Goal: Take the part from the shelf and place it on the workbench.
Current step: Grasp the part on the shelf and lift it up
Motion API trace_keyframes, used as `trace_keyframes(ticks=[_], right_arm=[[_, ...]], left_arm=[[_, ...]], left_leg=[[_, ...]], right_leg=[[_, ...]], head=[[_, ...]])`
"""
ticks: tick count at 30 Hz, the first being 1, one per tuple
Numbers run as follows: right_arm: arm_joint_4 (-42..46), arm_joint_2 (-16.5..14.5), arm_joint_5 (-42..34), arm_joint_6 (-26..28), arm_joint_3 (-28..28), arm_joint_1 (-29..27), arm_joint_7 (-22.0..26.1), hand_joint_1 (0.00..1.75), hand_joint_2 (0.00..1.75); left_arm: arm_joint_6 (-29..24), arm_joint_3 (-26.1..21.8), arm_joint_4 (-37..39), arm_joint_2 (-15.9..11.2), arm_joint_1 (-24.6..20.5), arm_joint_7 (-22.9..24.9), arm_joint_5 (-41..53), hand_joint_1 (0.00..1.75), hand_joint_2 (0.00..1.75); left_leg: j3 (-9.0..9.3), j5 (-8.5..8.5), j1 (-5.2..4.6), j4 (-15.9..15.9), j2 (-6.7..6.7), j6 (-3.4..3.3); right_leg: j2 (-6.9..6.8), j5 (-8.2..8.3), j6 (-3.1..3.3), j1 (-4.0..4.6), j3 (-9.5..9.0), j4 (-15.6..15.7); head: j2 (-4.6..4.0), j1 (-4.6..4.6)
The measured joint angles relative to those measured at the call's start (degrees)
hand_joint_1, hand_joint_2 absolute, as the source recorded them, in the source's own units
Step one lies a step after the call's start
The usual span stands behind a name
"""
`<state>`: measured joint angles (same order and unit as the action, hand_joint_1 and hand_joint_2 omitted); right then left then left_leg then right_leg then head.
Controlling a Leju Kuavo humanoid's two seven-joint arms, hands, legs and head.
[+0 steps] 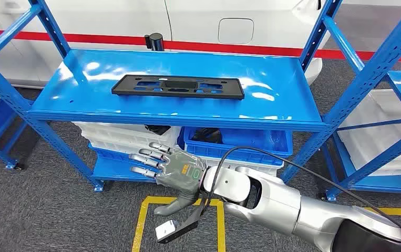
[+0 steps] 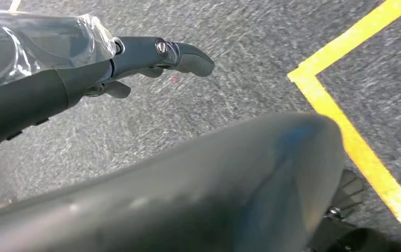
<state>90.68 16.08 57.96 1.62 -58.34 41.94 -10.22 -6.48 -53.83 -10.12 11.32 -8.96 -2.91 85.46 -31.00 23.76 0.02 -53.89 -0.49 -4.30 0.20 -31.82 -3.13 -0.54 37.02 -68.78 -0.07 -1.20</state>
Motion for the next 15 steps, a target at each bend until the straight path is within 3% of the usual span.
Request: trace_keyframes(ticks=[3,4,5,7,8,9,11,13,15], right_arm=[[0.0,0.05,0.08,0.01,-0.01,-0.19,-0.04,0.0,0.0],[0.0,0.11,0.11,0.01,-0.01,-0.22,-0.08,0.0,0.0],[0.0,0.16,0.13,0.01,0.01,-0.21,-0.12,0.0,0.0],[0.0,0.25,0.17,0.02,0.13,-0.15,-0.18,0.0,0.0],[0.0,0.25,0.2,0.02,0.18,-0.08,-0.22,0.0,0.0],[0.02,0.26,0.23,0.03,0.25,-0.01,-0.25,0.0,0.0],[0.05,0.3,0.28,0.05,0.33,0.08,-0.31,0.0,0.0],[0.09,0.41,0.31,0.07,0.42,0.12,-0.31,0.0,0.0],[0.12,0.44,0.32,0.09,0.54,0.21,-0.31,0.0,0.0]], left_arm=[[0.03,0.0,0.0,0.0,0.19,0.0,0.0,0.0,0.0],[0.03,0.0,0.0,0.0,0.27,0.0,0.0,0.0,0.0],[0.03,0.0,0.0,0.0,0.31,0.0,0.0,0.0,0.0],[0.05,0.0,0.02,0.06,0.26,-0.01,0.01,0.0,0.0],[0.07,0.0,0.03,0.1,0.22,-0.02,0.02,0.0,0.0],[0.1,-0.01,0.06,0.15,0.14,-0.02,0.02,0.0,0.0],[0.2,-0.02,0.1,0.2,0.05,-0.02,0.03,0.0,0.0],[0.28,-0.03,0.13,0.22,0.05,-0.02,0.04,0.0,0.0],[0.27,-0.02,0.13,0.24,-0.04,-0.04,0.04,0.0,0.0]], left_leg=[[0.78,0.76,-0.35,-0.01,-0.08,-0.26],[1.32,1.19,-0.53,0.0,-0.16,-0.33],[1.89,1.6,-0.69,0.01,-0.25,-0.37],[3.19,2.57,-0.97,0.05,-0.41,-0.33],[3.55,2.98,-1.03,0.11,-0.46,-0.16],[3.86,3.37,-1.04,0.18,-0.49,0.11],[4.14,3.59,-1.02,-0.11,-0.5,0.69],[3.99,3.76,-1.05,-1.61,-0.41,1.1],[1.33,4.97,-0.76,-6.51,-0.27,1.75]], right_leg=[[0.0,-0.84,0.13,0.09,3.95,-4.13],[0.01,0.41,0.34,0.2,4.39,-3.1],[0.01,2.55,0.66,0.34,3.76,-0.29],[0.02,7.96,1.83,0.89,0.61,8.46],[0.04,8.88,2.22,1.15,-0.56,11.36],[0.05,9.57,2.56,1.41,-1.39,13.46],[0.08,9.06,2.79,1.54,-1.88,14.08],[0.02,9.42,3.2,1.14,-2.92,14.57],[-0.07,9.0,3.45,0.68,-4.04,14.83]], head=[[0.0,0.0],[0.0,0.0],[0.0,0.0],[0.0,0.08],[0.0,0.12],[0.0,0.16],[0.0,0.19],[0.0,0.16],[0.0,0.16]])
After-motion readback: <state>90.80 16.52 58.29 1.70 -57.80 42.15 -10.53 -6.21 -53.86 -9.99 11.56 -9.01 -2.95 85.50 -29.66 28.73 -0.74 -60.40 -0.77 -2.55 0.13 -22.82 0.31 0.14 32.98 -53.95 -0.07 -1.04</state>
